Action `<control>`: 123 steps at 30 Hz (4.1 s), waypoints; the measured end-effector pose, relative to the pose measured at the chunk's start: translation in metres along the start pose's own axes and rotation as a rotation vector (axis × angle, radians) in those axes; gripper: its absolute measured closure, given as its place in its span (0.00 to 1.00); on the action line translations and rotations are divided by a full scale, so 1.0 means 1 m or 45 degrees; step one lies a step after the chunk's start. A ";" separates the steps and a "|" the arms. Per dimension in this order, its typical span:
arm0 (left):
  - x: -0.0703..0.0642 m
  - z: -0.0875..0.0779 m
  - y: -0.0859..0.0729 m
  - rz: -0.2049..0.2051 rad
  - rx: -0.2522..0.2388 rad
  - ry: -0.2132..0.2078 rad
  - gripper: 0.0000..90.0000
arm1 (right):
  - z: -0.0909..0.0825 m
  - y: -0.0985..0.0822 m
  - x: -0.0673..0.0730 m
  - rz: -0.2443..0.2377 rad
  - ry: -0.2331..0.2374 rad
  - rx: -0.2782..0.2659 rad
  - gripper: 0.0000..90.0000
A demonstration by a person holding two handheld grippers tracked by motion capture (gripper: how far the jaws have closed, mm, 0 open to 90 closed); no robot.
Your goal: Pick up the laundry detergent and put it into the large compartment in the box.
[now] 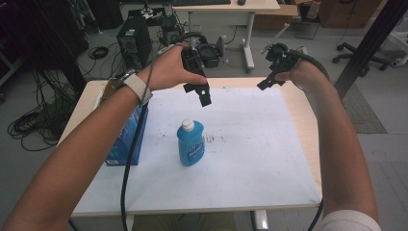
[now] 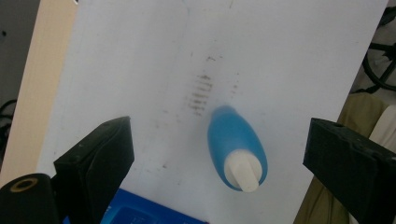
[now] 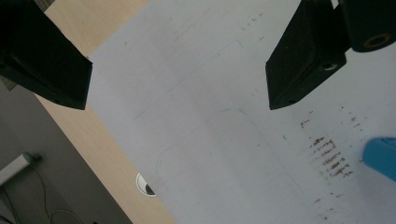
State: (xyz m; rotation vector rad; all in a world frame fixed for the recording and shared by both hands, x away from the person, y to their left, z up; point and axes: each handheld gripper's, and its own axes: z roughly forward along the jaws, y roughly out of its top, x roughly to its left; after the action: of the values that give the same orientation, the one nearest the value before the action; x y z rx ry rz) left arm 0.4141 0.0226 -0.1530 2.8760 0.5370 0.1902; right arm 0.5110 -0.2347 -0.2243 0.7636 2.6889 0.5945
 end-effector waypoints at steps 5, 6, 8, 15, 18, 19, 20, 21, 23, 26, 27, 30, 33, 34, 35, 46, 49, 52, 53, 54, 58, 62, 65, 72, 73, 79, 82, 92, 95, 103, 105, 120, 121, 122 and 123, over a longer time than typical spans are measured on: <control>0.000 -0.002 -0.003 -0.036 0.005 0.017 0.10 | -0.001 -0.002 -0.001 0.004 -0.008 -0.004 0.08; 0.000 -0.002 -0.004 -0.043 0.009 0.026 0.10 | -0.001 -0.002 -0.001 0.004 -0.008 -0.004 0.08; -0.001 -0.003 -0.007 -0.062 0.011 0.029 0.10 | -0.001 -0.003 -0.001 0.004 -0.012 -0.001 0.08; -0.004 -0.005 -0.011 -0.116 0.017 0.041 0.11 | -0.001 -0.004 0.000 0.005 -0.018 -0.008 0.08; -0.005 -0.006 -0.012 -0.124 0.015 0.046 0.11 | 0.000 -0.004 0.000 0.004 -0.017 -0.004 0.08; -0.006 -0.006 -0.012 -0.136 0.015 0.047 0.11 | 0.001 -0.004 0.000 0.004 -0.017 -0.003 0.08; -0.007 -0.007 -0.013 -0.150 0.015 0.047 0.11 | 0.001 -0.005 0.000 0.006 -0.017 -0.002 0.08; -0.007 -0.007 -0.013 -0.150 0.015 0.047 0.11 | 0.001 -0.005 0.000 0.006 -0.017 -0.002 0.08; -0.008 -0.008 -0.014 -0.160 0.016 0.052 0.11 | 0.002 -0.004 0.001 0.002 -0.016 -0.001 0.08; -0.009 -0.007 -0.014 -0.168 0.024 0.053 0.11 | 0.002 -0.004 0.001 0.000 -0.016 -0.002 0.08; -0.009 -0.007 -0.014 -0.168 0.026 0.055 0.11 | 0.002 -0.004 0.000 -0.003 -0.013 -0.007 0.08; -0.011 -0.008 -0.016 -0.190 0.024 0.053 0.11 | 0.002 -0.003 0.000 -0.002 -0.014 -0.011 0.08; -0.011 -0.007 -0.017 -0.202 0.024 0.057 0.11 | 0.003 -0.003 0.000 0.000 -0.010 -0.009 0.08; -0.011 -0.007 -0.018 -0.211 0.027 0.056 0.11 | 0.003 -0.003 0.000 0.000 -0.010 -0.009 0.08; -0.011 -0.006 -0.018 -0.219 0.027 0.055 0.11 | 0.003 -0.003 0.001 -0.003 -0.010 -0.008 0.08; -0.009 -0.002 -0.024 -0.320 0.029 0.050 0.10 | 0.005 -0.002 0.002 -0.013 -0.011 -0.008 0.08; -0.009 -0.001 -0.026 -0.341 0.031 0.042 0.10 | 0.006 -0.003 0.002 -0.013 -0.010 -0.003 0.08; -0.010 0.001 -0.027 -0.358 0.038 0.039 0.10 | 0.006 -0.003 0.002 -0.016 -0.012 0.003 0.08; -0.010 0.001 -0.027 -0.366 0.039 0.038 0.10 | 0.006 -0.003 0.002 -0.016 -0.012 0.003 0.08; -0.010 0.003 -0.028 -0.381 0.041 0.031 0.10 | 0.007 -0.003 0.002 -0.014 -0.010 0.001 0.08; -0.011 0.005 -0.030 -0.403 0.039 0.027 0.10 | 0.006 -0.003 0.003 -0.015 -0.010 0.001 0.08; -0.012 0.005 -0.031 -0.410 0.039 0.032 0.10 | 0.006 -0.003 0.003 -0.010 -0.012 0.000 0.08; -0.013 0.006 -0.033 -0.434 0.050 0.038 0.10 | 0.007 -0.002 0.003 -0.004 -0.010 -0.004 0.08; -0.014 0.008 -0.037 -0.492 0.042 0.052 0.10 | 0.010 0.001 0.005 -0.017 -0.003 -0.015 0.08; -0.015 0.011 -0.038 -0.503 0.049 0.049 0.10 | 0.010 0.002 0.005 -0.021 -0.001 -0.015 0.08; -0.017 0.014 -0.037 -0.509 0.056 0.049 0.10 | 0.010 0.002 0.006 -0.021 -0.002 -0.017 0.08; -0.019 0.015 -0.036 -0.522 0.063 0.056 0.10 | 0.010 0.001 0.006 -0.023 -0.003 -0.016 0.08; -0.022 0.025 -0.037 -0.519 0.095 0.058 0.11 | 0.010 0.001 0.006 -0.025 -0.001 -0.013 0.08; -0.022 0.027 -0.037 -0.517 0.099 0.054 0.11 | 0.010 0.001 0.006 -0.026 -0.002 -0.012 0.08; -0.023 0.035 -0.037 -0.520 0.100 0.044 0.11 | 0.010 0.001 0.005 -0.024 -0.008 -0.014 0.08; -0.024 0.038 -0.037 -0.522 0.100 0.044 0.11 | 0.010 0.001 0.005 -0.025 -0.008 -0.013 0.08; -0.024 0.053 -0.038 -0.537 0.111 0.036 0.11 | 0.011 0.000 0.006 -0.028 -0.007 -0.007 0.08; -0.024 0.055 -0.039 -0.539 0.109 0.034 0.11 | 0.011 0.000 0.006 -0.029 -0.007 -0.007 0.08; -0.024 0.057 -0.040 -0.545 0.109 0.033 0.11 | 0.011 0.000 0.006 -0.029 -0.006 -0.008 0.08; -0.024 0.057 -0.040 -0.545 0.109 0.033 0.11 | 0.011 -0.001 0.006 -0.030 -0.005 -0.006 0.08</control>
State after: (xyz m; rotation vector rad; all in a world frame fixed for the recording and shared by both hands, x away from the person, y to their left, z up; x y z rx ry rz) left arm 0.3877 0.0397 -0.2197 2.7568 1.1692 0.1368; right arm 0.5098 -0.2281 -0.2354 0.7303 2.6879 0.5928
